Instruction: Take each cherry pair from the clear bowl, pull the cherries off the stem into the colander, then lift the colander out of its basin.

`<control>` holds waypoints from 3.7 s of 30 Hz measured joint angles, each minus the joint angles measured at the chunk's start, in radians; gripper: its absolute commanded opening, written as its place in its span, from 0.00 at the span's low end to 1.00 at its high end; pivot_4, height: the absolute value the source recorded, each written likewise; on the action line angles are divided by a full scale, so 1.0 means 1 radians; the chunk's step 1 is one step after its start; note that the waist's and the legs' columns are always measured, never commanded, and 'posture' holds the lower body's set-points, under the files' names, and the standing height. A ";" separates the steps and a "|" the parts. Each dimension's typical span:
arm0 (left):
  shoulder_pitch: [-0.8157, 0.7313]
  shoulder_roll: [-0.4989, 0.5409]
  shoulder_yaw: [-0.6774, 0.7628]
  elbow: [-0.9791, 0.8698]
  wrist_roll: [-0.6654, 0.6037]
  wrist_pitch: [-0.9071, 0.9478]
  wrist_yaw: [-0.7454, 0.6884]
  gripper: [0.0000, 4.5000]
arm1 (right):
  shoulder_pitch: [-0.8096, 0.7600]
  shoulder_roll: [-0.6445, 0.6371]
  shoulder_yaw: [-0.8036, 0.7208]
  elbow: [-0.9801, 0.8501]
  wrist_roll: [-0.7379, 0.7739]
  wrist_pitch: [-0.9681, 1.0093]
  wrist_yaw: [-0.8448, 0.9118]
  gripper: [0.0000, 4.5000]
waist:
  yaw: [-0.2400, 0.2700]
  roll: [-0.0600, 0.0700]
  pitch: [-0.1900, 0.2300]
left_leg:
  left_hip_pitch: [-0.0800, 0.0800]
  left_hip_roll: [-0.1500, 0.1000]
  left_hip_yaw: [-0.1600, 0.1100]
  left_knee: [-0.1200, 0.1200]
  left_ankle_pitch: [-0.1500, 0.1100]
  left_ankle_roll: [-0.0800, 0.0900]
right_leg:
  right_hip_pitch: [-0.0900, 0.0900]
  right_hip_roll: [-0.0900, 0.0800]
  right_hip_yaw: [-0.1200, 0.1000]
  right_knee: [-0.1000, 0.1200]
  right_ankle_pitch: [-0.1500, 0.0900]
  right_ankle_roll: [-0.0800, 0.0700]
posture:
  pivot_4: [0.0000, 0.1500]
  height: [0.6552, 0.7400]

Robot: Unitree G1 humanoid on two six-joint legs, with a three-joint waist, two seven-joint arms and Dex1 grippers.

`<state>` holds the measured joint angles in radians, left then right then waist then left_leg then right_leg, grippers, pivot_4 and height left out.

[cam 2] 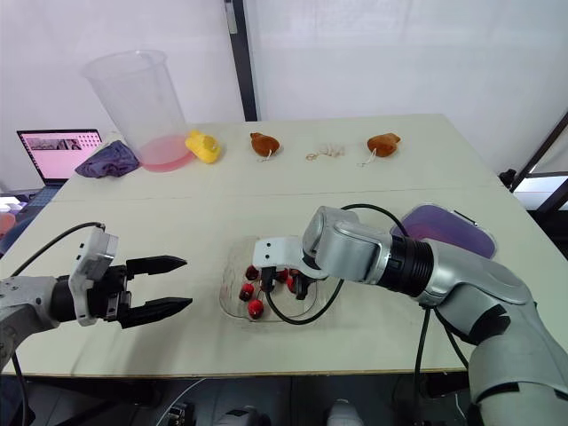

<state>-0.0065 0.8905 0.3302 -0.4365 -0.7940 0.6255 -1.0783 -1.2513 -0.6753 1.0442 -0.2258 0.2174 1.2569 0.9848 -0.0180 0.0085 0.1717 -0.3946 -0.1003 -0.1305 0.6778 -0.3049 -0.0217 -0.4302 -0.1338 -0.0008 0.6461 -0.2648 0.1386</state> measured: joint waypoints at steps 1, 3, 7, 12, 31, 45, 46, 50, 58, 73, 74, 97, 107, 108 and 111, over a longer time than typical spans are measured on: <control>-0.002 0.000 0.000 0.001 0.000 -0.003 -0.001 1.00 | 0.003 0.003 -0.006 0.004 -0.003 0.000 0.000 0.14 | 0.000 0.000 0.000 | 0.000 0.000 0.000 0.000 0.000 0.000 | 0.000 0.000 0.000 0.000 0.000 0.000 | 1.00 1.00; -0.008 0.000 0.000 0.003 0.000 -0.006 -0.004 1.00 | 0.006 0.005 -0.013 0.006 -0.009 -0.003 0.004 0.14 | 0.000 0.000 0.000 | 0.000 0.000 0.000 0.000 0.000 0.000 | 0.000 0.000 0.000 0.000 0.000 0.000 | 1.00 1.00; -0.026 0.000 -0.003 0.015 0.002 -0.008 -0.009 1.00 | 0.011 -0.017 -0.015 -0.012 -0.016 -0.031 0.036 0.14 | 0.000 0.000 0.000 | 0.000 0.000 0.000 0.000 0.000 0.000 | 0.000 0.000 0.000 0.000 0.000 0.000 | 1.00 1.00; -0.100 -0.033 -0.004 0.058 -0.036 0.016 0.008 1.00 | 0.017 -0.101 -0.165 -0.093 -0.002 -0.229 0.132 0.14 | 0.005 0.000 0.000 | -0.001 -0.001 0.000 0.001 0.000 0.000 | 0.000 0.000 0.000 0.000 0.000 0.000 | 1.00 1.00; -0.636 -0.238 -0.122 0.333 -0.155 0.149 0.156 1.00 | 0.154 -0.103 -0.443 0.213 -0.767 -1.621 -0.272 0.14 | -0.003 -0.002 0.000 | 0.000 -0.004 0.001 0.002 0.001 -0.001 | 0.000 0.000 0.000 0.002 0.000 0.000 | 1.00 1.00; -0.787 -0.296 -0.319 0.392 0.081 0.093 0.165 1.00 | 0.191 -0.090 -0.503 0.209 -0.876 -1.798 -0.269 0.14 | -0.003 -0.002 0.000 | 0.000 -0.004 0.001 0.002 0.001 -0.001 | 0.000 0.001 0.000 0.002 0.000 0.000 | 1.00 1.00; -0.789 -0.297 -0.323 0.392 0.089 0.093 0.166 0.88 | 0.191 -0.089 -0.508 0.209 -0.879 -1.802 -0.268 0.13 | -0.004 -0.002 0.000 | 0.000 -0.004 0.001 0.002 0.001 -0.001 | 0.000 0.001 0.000 0.002 0.000 0.000 | 1.00 1.00; -0.790 -0.290 -0.336 0.392 0.125 0.094 0.163 0.50 | 0.192 -0.084 -0.517 0.212 -0.884 -1.811 -0.260 0.13 | -0.004 -0.002 0.000 | 0.000 -0.004 0.001 0.002 0.001 -0.001 | 0.000 0.001 0.000 0.002 0.000 0.000 | 1.00 1.00; -0.791 -0.290 -0.336 0.392 0.132 0.107 0.155 0.50 | 0.201 -0.069 -0.517 0.213 -0.902 -1.831 -0.252 0.13 | -0.002 -0.002 0.000 | 0.000 -0.004 0.001 0.003 0.001 -0.001 | 0.000 0.001 0.000 0.002 0.000 0.000 | 1.00 1.00; -0.814 -0.294 -0.336 0.396 0.130 0.155 0.137 0.02 | 0.208 -0.054 -0.520 0.233 -0.904 -1.834 -0.240 0.13 | -0.002 -0.002 0.000 | 0.000 -0.004 0.001 0.003 0.001 -0.001 | 0.000 0.001 0.000 0.002 0.000 0.000 | 1.00 1.00; -0.820 -0.294 -0.336 0.396 0.131 0.155 0.137 0.02 | 0.208 -0.053 -0.522 0.233 -0.904 -1.835 -0.240 0.13 | -0.002 -0.002 0.000 | 0.000 -0.004 0.001 0.003 0.001 -0.001 | 0.000 0.001 0.000 0.002 0.000 0.000 | 1.00 1.00; -0.851 -0.326 -0.302 0.403 0.117 0.105 0.077 0.00 | 0.393 0.066 -1.191 -0.083 0.322 -0.111 0.041 0.99 | 0.002 -0.002 0.000 | 0.000 -0.002 -0.002 0.004 0.001 -0.001 | 0.003 0.000 0.000 0.002 0.000 0.000 | 1.00 1.00; -0.824 -0.360 -0.308 0.353 0.020 0.162 0.018 0.00 | 0.387 0.150 -1.209 -0.128 0.500 0.071 -0.116 0.99 | 0.002 -0.002 0.000 | -0.001 -0.003 -0.002 0.005 0.001 -0.001 | 0.002 -0.001 0.000 0.002 0.000 0.000 | 1.00 1.00; -0.826 -0.364 -0.309 0.352 0.018 0.167 0.018 0.00 | 0.387 0.148 -1.194 -0.134 0.507 0.061 -0.117 0.99 | 0.002 -0.002 0.000 | -0.001 -0.003 -0.002 0.005 0.001 -0.001 | 0.002 -0.001 0.000 0.002 0.000 0.000 | 1.00 1.00; -0.830 -0.370 -0.309 0.352 0.016 0.174 0.019 0.00 | 0.387 0.124 -1.146 -0.141 0.518 0.029 -0.112 0.99 | 0.002 -0.002 0.000 | -0.001 -0.003 -0.002 0.005 0.001 -0.001 | 0.002 -0.001 0.000 0.002 0.000 0.000 | 1.00 1.00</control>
<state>-0.8363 0.5206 0.0212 -0.0843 -0.7776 0.7992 -1.0597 -0.8639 -0.5514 -0.1015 -0.3673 0.7356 1.2856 0.8729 -0.0158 0.0063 0.1721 -0.3951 -0.1038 -0.1325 0.6827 -0.3043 -0.0222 -0.4281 -0.1348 -0.0005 0.6482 -0.2647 0.1389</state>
